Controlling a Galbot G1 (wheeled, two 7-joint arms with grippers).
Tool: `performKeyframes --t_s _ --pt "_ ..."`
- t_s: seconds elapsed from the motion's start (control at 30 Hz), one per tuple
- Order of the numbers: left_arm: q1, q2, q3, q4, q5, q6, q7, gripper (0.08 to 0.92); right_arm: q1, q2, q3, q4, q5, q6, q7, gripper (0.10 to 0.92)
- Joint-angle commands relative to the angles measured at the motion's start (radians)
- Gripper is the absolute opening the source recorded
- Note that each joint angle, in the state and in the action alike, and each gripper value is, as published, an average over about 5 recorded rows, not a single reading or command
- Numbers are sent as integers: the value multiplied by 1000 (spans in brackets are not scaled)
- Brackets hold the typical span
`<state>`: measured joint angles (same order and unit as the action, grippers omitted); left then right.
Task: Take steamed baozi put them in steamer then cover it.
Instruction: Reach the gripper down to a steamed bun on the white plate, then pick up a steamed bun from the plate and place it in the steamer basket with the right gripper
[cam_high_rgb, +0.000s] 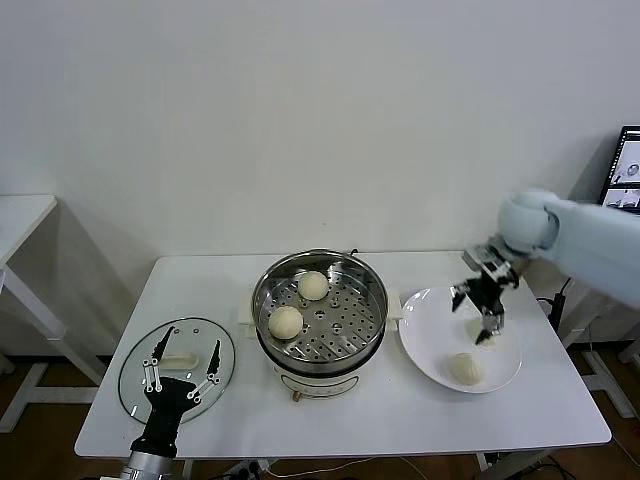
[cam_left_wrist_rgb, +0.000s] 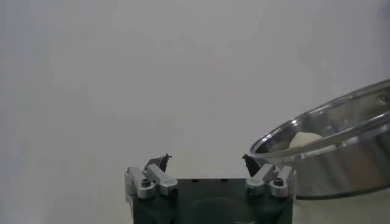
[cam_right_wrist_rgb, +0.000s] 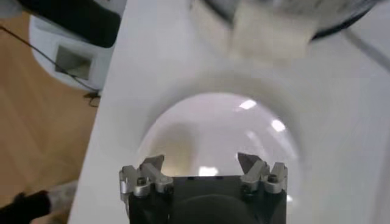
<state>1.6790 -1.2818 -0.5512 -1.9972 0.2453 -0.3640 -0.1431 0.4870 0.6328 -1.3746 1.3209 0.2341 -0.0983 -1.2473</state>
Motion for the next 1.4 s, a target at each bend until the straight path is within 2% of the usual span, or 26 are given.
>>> performKeyframes --t_s 0.03,0.73,1.0,1.2,1.4 --pt "1 0 0 0 0 0 0 823 -235 -57 116 -53 -68 11 50 823" --pt "14 -2 -23 4 0 -5 -1 823 -317 36 188 -151 -92 9 110 821" --pt "13 -2 -24 7 -1 -7 0 823 -308 40 182 -148 -87 8 103 725" --pt "9 0 -21 5 -2 -7 -1 823 -234 30 182 -118 -76 20 74 682" --pt "8 6 -18 0 -3 -6 -1 823 2 39 129 -38 -67 154 0 657"
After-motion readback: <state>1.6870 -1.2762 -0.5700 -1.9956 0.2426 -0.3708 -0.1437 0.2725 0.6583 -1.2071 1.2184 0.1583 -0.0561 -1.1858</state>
